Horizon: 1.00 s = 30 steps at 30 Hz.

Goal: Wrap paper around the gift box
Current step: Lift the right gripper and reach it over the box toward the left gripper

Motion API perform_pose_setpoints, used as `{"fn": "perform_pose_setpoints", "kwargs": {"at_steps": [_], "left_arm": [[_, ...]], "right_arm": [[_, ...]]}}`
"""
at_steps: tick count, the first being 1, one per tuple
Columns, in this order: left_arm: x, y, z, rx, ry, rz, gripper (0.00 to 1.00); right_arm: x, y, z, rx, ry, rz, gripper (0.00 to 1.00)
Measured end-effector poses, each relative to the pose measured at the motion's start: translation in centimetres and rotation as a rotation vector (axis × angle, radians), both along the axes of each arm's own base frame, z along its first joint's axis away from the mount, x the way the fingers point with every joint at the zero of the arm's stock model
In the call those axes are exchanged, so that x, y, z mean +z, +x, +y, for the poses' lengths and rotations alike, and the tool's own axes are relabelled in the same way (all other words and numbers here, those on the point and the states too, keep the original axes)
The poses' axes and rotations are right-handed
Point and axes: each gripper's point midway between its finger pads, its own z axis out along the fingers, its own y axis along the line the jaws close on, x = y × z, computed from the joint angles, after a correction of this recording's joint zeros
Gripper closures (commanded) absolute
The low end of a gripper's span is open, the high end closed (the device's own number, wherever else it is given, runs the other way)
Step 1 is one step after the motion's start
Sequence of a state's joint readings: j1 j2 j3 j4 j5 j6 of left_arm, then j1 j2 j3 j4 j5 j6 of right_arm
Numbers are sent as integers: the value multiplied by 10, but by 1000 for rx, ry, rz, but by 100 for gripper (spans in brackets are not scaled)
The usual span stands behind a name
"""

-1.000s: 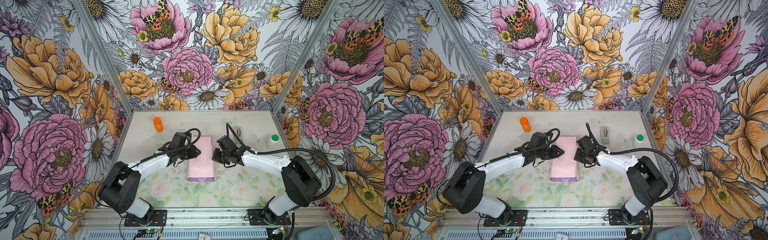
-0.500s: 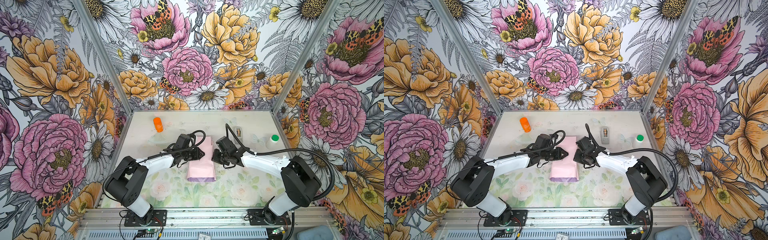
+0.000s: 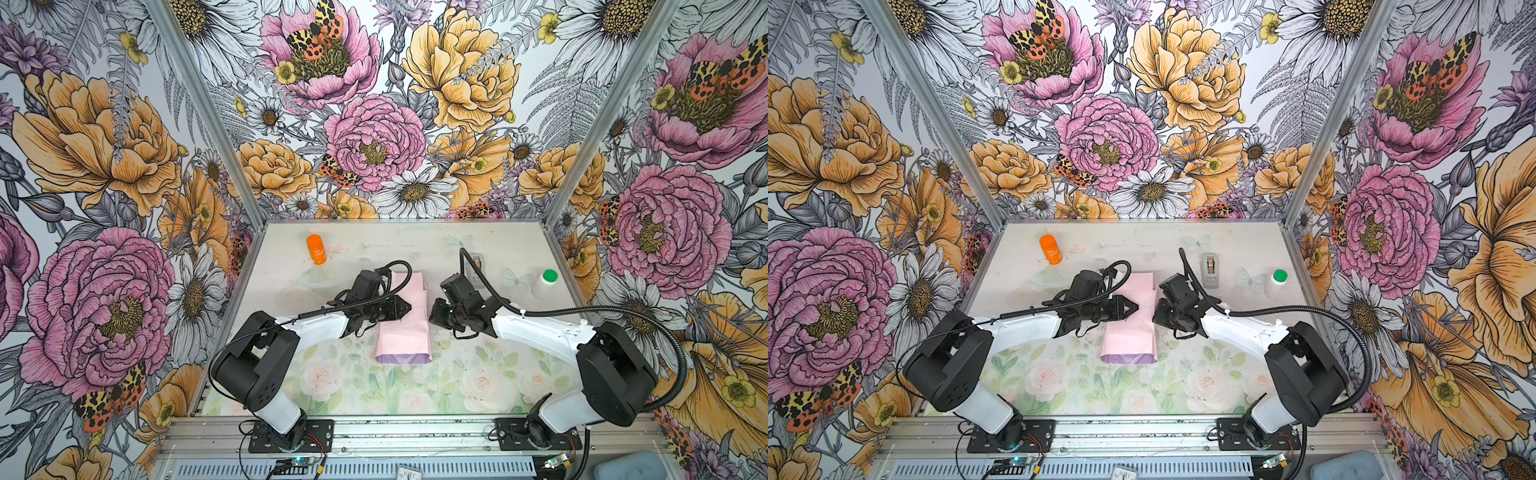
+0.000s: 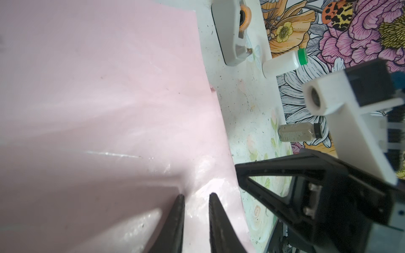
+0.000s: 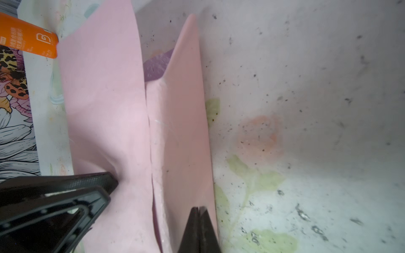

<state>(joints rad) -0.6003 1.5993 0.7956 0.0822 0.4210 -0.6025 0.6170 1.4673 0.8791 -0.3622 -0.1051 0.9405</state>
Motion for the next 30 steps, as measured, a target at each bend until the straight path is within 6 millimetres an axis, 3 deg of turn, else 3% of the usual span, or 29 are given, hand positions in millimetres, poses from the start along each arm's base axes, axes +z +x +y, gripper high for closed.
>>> {"fn": "perform_pose_setpoints", "kwargs": {"at_steps": [6,13,16,22,30], "left_arm": [[0,0,0,0,-2,-3,77],[0,0,0,0,-1,-2,77],[0,0,0,0,-1,-2,77],[0,0,0,1,-1,-2,77],[0,1,1,3,-1,-2,77]], "right_arm": [[29,3,-9,132,27,-71,100],[80,4,29,485,77,-169,100],[92,5,43,613,94,-196,100],[76,-2,54,793,89,-114,100],[42,-13,45,904,21,76,100]]}}
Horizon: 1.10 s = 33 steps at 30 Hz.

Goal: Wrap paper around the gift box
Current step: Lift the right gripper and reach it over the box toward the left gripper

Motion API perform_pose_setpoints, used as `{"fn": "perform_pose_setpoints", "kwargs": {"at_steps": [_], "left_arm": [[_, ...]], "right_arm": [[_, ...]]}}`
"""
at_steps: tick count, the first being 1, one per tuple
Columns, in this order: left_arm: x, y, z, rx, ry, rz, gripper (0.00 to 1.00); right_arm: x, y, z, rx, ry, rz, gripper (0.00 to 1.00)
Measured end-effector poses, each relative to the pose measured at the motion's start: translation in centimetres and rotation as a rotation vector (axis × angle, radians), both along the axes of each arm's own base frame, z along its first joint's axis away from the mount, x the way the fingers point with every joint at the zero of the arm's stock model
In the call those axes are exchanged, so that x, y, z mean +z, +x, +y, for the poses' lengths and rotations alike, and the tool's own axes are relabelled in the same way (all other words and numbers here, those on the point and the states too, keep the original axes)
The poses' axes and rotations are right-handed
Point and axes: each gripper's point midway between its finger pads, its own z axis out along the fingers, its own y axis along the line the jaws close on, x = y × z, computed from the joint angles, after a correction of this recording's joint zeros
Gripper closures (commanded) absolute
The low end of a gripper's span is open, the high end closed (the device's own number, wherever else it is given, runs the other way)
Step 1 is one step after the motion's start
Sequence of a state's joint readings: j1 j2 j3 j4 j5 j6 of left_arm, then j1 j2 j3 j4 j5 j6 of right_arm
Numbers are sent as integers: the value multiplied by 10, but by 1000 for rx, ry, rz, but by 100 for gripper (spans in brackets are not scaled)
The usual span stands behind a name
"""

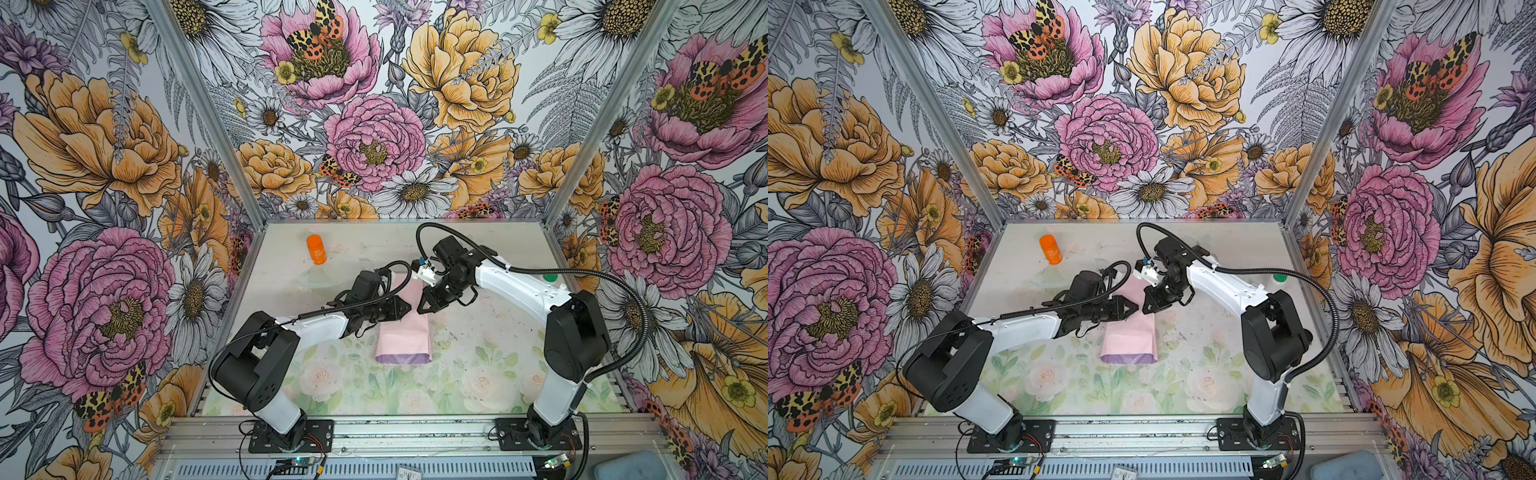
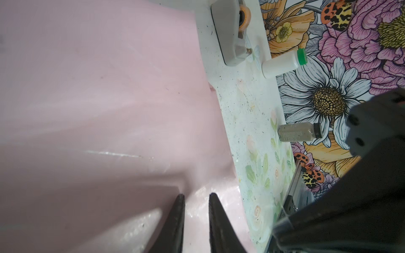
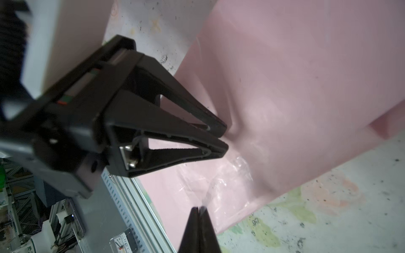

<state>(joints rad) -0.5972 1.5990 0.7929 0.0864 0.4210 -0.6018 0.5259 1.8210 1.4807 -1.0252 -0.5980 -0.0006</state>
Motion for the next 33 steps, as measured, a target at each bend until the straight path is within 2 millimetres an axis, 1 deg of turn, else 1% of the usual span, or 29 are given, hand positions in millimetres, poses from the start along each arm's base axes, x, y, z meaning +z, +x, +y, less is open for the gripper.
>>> {"fn": "perform_pose_setpoints", "kwargs": {"at_steps": [10,16,22,27,33], "left_arm": [[0,0,0,-2,1,-2,77],[0,0,0,-2,1,-2,77],[0,0,0,-2,1,-2,77],[0,0,0,-2,1,-2,77],[0,0,0,-2,2,-2,77]], "right_arm": [[-9,-4,-12,54,-77,81,100],[-13,-5,-14,75,-99,111,100],[-21,-7,-19,84,-123,149,100],[-22,-9,-22,79,-134,164,100],[-26,-5,-26,72,-151,167,100]]}}
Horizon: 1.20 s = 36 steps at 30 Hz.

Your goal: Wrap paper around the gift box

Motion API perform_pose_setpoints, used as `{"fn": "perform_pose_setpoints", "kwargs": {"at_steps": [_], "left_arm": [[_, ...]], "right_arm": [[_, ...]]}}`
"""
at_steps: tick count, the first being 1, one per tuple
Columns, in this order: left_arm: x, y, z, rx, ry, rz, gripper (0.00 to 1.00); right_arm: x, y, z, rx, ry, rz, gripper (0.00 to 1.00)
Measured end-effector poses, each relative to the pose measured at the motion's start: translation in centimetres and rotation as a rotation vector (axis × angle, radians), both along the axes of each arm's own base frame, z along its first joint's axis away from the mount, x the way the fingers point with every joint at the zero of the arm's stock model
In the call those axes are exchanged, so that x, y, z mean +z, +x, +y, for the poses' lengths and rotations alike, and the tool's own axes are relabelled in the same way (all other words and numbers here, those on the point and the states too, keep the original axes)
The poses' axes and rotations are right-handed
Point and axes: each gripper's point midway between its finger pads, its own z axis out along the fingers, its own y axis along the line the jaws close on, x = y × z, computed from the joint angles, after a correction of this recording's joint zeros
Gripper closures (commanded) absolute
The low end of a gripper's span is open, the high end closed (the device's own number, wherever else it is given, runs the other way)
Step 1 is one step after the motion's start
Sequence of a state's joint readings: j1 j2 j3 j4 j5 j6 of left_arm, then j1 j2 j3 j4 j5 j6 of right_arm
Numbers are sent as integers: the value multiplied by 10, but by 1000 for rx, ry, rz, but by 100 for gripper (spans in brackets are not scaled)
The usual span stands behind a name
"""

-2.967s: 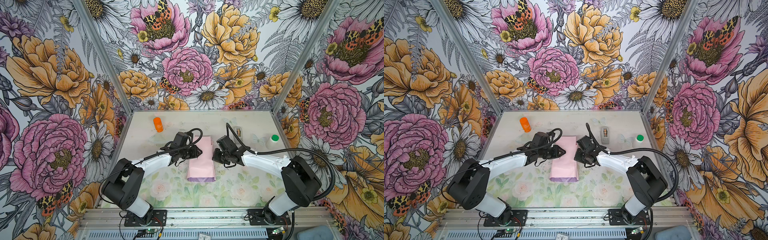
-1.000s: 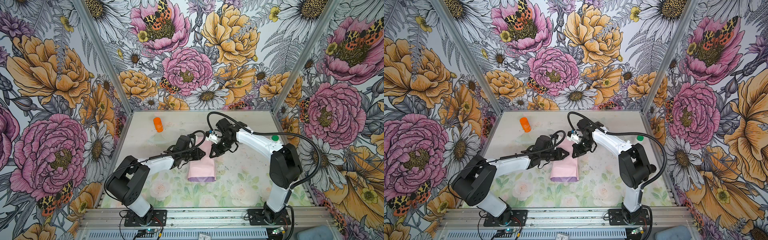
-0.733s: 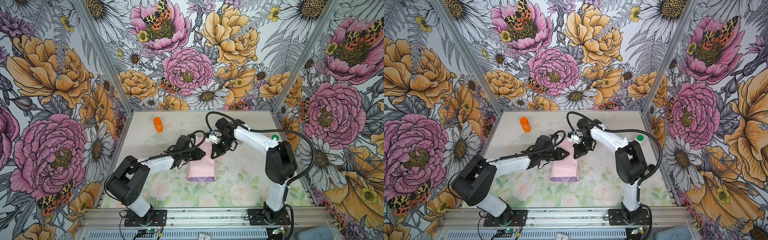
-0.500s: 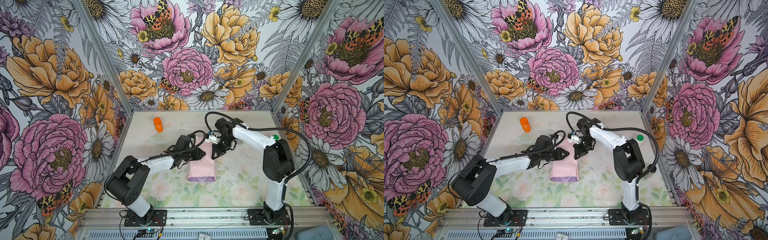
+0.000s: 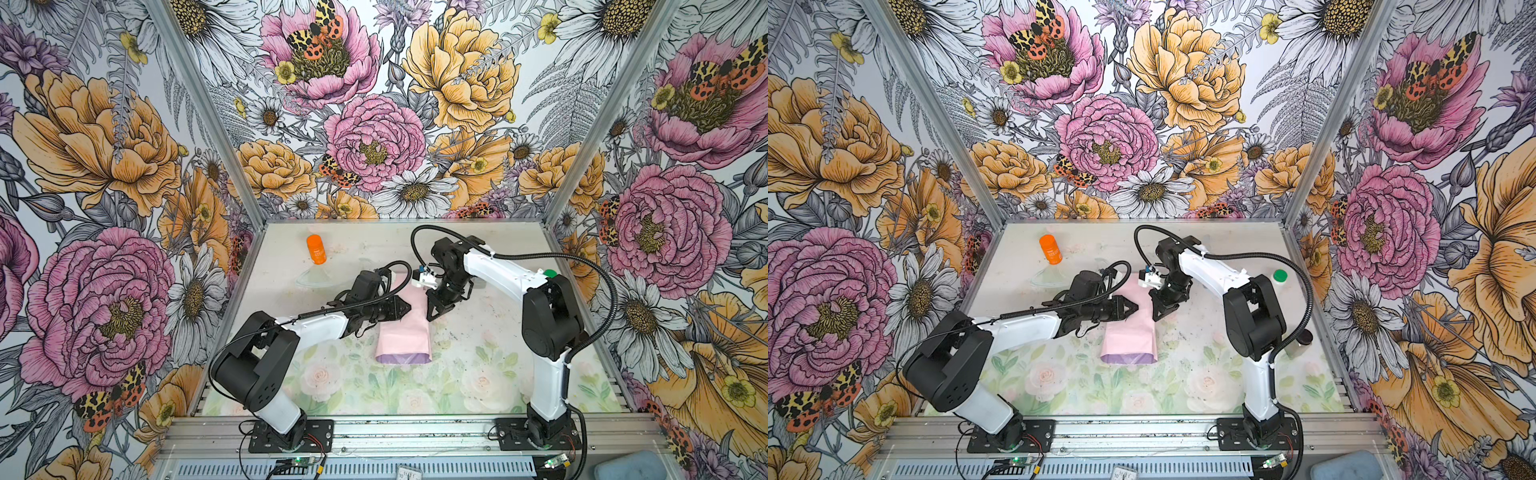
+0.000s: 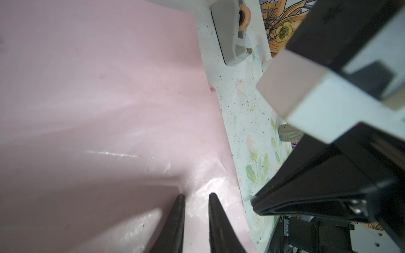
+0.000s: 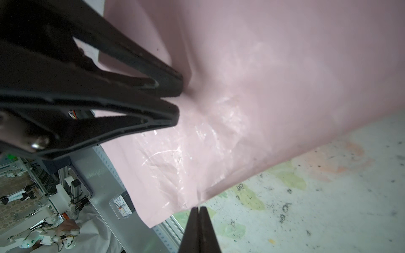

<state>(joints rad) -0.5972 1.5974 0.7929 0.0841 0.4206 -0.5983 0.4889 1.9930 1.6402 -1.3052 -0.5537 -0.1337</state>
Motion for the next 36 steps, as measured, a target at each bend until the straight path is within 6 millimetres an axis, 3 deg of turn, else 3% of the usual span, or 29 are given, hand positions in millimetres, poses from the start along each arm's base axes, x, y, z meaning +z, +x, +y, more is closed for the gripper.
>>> {"fn": "perform_pose_setpoints", "kwargs": {"at_steps": [13,22,27,31,36], "left_arm": [[0,0,0,0,0,0,77],[0,0,0,0,0,0,78],[0,0,0,1,1,0,78],[0,0,0,0,1,0,78],[0,0,0,-2,2,-2,78]], "right_arm": [[5,3,-3,-6,-8,-7,100],[51,7,5,-1,68,-109,100],[63,7,13,15,93,-131,100],[64,13,20,37,98,-137,100],[46,16,22,46,72,-95,100]]}}
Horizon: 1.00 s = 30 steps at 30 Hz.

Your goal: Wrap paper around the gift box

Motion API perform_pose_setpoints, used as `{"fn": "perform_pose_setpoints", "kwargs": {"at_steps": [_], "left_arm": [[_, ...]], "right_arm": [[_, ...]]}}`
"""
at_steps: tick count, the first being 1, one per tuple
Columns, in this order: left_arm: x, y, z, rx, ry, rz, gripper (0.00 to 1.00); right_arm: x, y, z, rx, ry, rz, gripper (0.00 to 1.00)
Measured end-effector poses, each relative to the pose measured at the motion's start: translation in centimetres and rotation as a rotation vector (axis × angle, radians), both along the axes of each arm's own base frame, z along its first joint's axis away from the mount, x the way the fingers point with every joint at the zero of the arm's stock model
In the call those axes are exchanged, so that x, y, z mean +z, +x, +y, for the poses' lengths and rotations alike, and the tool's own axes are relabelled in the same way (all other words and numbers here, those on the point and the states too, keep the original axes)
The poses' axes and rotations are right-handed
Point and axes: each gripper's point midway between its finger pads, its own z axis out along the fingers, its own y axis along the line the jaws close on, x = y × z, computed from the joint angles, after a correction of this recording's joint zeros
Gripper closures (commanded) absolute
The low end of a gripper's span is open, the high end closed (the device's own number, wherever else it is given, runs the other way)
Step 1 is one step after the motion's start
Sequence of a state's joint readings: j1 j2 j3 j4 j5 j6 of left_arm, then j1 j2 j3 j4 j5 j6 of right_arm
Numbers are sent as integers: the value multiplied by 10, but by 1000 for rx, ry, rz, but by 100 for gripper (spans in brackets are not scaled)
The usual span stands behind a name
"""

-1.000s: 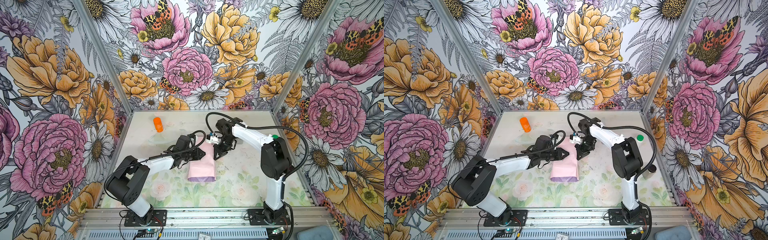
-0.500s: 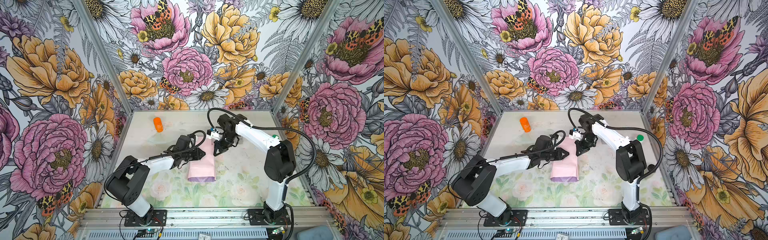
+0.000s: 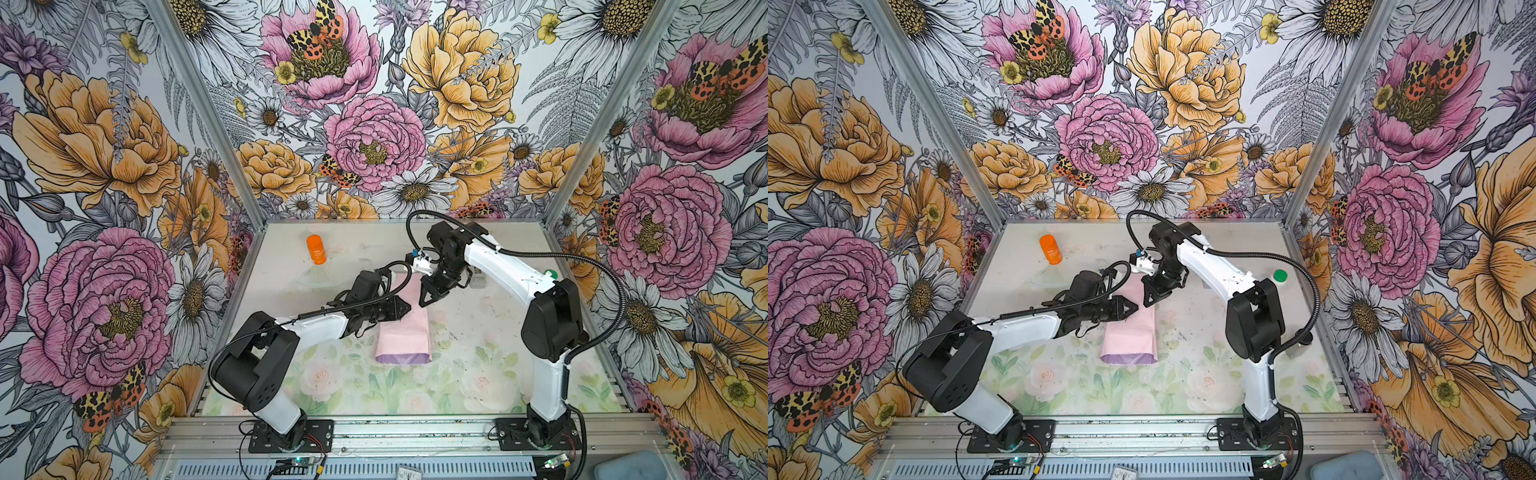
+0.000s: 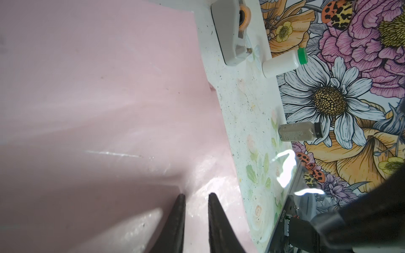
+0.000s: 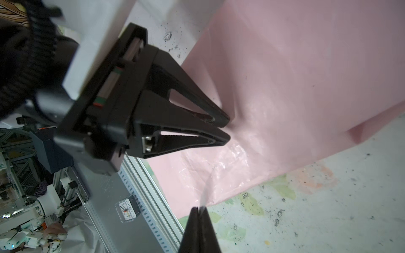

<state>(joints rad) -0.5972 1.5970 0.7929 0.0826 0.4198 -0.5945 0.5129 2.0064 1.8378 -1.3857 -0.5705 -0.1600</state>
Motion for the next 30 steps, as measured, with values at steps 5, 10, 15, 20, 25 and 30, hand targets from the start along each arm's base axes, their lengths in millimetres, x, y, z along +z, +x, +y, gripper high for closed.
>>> {"fn": "perform_pose_setpoints", "kwargs": {"at_steps": [5,10,15,20,25,30], "left_arm": [[0,0,0,0,0,0,78],[0,0,0,0,0,0,78],[0,0,0,0,0,0,78],[0,0,0,0,0,0,78],[0,0,0,0,0,1,78],[0,0,0,0,0,1,78]], "right_arm": [[-18,2,-5,-11,-37,47,100],[-21,7,-12,-28,-47,51,100],[-24,7,-16,-39,-54,64,100],[-36,6,-19,-43,-73,101,100],[-44,4,-20,-42,-86,125,100],[-43,3,-20,-43,-89,126,100]]}}
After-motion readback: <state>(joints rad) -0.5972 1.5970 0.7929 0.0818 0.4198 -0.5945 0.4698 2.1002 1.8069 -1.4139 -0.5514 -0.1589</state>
